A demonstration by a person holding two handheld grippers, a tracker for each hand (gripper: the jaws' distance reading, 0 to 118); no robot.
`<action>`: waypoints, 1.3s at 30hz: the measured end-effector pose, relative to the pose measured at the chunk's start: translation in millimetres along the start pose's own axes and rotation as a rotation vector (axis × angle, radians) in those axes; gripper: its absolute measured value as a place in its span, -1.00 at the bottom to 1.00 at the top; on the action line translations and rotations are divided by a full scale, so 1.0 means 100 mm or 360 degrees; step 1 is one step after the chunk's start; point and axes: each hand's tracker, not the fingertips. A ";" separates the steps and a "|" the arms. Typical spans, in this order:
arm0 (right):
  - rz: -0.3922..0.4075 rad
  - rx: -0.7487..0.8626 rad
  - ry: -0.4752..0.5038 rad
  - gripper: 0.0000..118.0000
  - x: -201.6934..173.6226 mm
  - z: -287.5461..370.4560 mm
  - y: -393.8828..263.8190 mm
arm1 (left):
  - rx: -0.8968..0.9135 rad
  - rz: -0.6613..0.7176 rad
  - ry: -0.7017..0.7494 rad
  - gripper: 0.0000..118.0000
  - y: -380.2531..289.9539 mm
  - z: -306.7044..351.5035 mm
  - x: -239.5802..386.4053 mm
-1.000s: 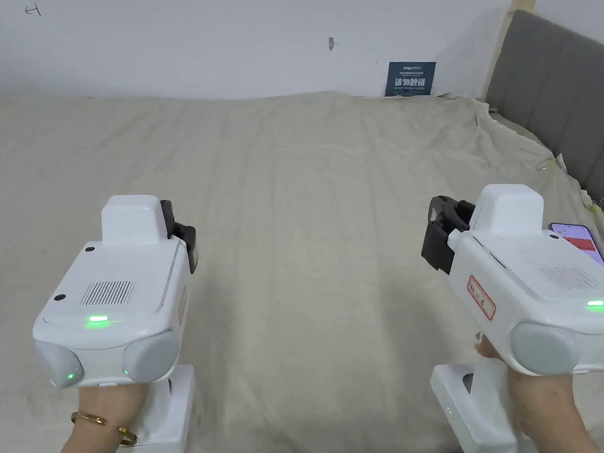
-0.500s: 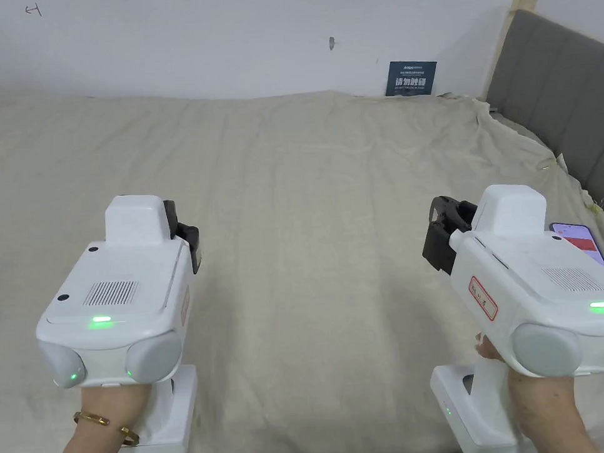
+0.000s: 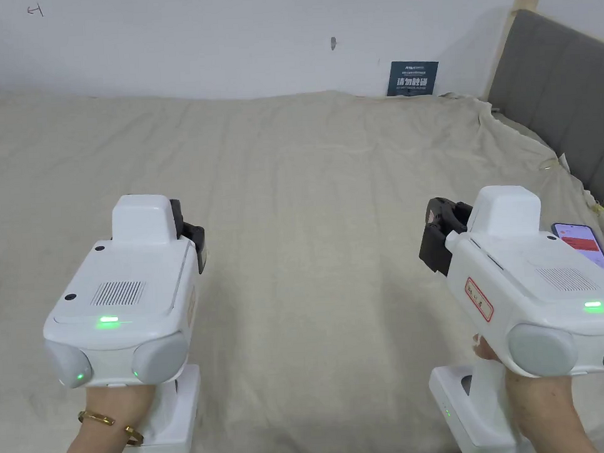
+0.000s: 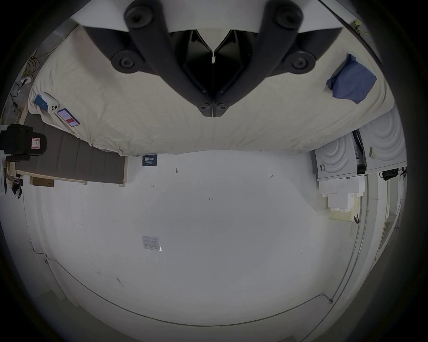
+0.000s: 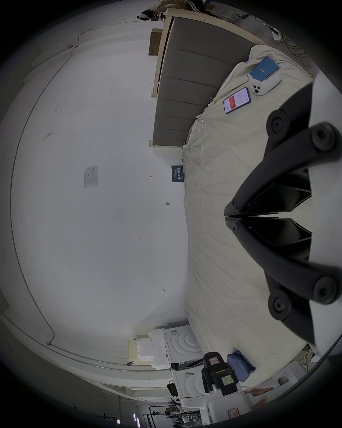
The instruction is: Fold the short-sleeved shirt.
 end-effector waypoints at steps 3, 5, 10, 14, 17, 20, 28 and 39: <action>0.0000 -0.0002 0.0003 -1.00 -0.03 0.02 0.02 | -0.0002 0.0002 0.0002 -1.00 0.00 0.00 0.00; -0.0002 -0.0001 0.0003 -1.00 -0.05 0.02 0.02 | -0.0003 0.0001 0.0002 -1.00 -0.01 0.00 -0.01; 0.0000 0.0005 0.0002 -1.00 -0.05 0.03 0.03 | -0.0006 0.0013 0.0003 -1.00 -0.02 0.01 -0.01; -0.0006 -0.0002 -0.0002 -1.00 -0.04 0.02 0.03 | -0.0006 0.0008 -0.0002 -1.00 -0.01 0.02 0.01; -0.0003 -0.0003 0.0001 -1.00 -0.03 0.02 0.02 | -0.0003 0.0014 -0.0006 -1.00 -0.01 0.01 0.01; -0.0003 -0.0004 0.0004 -1.00 -0.02 0.01 0.01 | -0.0001 0.0014 -0.0005 -1.00 -0.01 0.01 0.01; -0.0003 -0.0005 0.0004 -1.00 -0.01 0.02 0.02 | -0.0003 0.0016 -0.0007 -1.00 -0.02 0.02 0.02; -0.0074 -0.0095 0.0052 -0.98 -0.01 0.02 0.06 | -0.0008 0.0080 -0.0019 -0.70 -0.05 0.08 0.00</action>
